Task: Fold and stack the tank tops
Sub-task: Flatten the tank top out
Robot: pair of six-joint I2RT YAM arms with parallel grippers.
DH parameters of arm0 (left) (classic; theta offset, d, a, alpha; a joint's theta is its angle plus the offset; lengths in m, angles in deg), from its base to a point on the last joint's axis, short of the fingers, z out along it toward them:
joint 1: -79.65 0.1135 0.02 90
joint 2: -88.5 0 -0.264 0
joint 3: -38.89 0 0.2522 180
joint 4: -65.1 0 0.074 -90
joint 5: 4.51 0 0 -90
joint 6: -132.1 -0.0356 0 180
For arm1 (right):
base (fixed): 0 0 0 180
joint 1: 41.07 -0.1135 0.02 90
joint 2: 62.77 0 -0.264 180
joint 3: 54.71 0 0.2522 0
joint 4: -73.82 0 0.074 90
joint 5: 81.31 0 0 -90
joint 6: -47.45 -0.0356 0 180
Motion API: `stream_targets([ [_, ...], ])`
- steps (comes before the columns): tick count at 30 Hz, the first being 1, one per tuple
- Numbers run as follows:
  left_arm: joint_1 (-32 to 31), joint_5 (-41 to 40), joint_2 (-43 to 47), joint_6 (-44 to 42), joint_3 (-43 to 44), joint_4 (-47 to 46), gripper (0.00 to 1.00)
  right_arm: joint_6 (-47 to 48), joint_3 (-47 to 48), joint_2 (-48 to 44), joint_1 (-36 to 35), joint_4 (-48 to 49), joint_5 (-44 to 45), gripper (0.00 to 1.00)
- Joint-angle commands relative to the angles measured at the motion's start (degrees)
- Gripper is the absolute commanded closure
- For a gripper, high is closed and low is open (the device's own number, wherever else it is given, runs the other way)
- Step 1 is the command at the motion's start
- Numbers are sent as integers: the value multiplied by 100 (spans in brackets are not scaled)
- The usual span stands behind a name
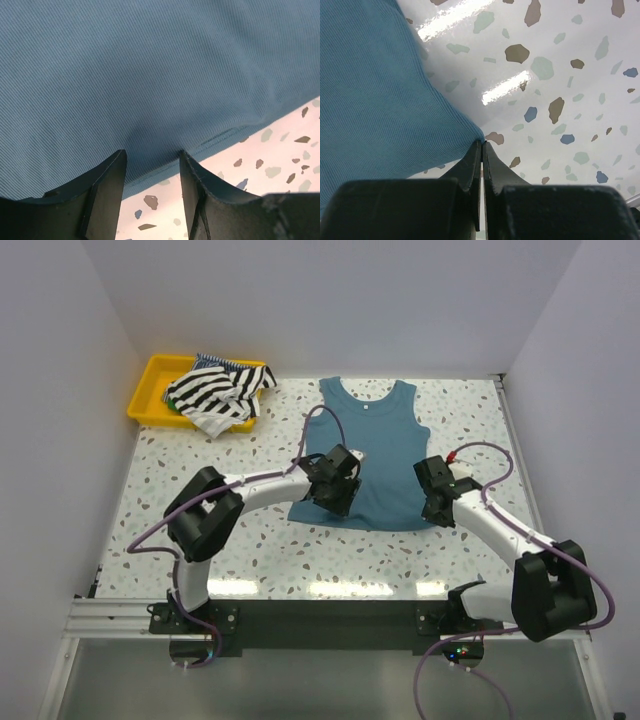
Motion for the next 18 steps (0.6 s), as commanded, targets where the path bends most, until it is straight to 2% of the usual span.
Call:
stream_targets([
  [1,-5,-276,-186,-105,385,71,48,43,219,75,20,-33,-31,100],
  [6,-5,-249,-248,-113,395,63,57,78,193,92,28,-7,4,100],
  [14,12,83,-196,-253,623,317,96,148,316,312,72,-156,294,100],
  [18,65,794,-126,-455,790,581,100,175,403,382,195,-218,295,100],
])
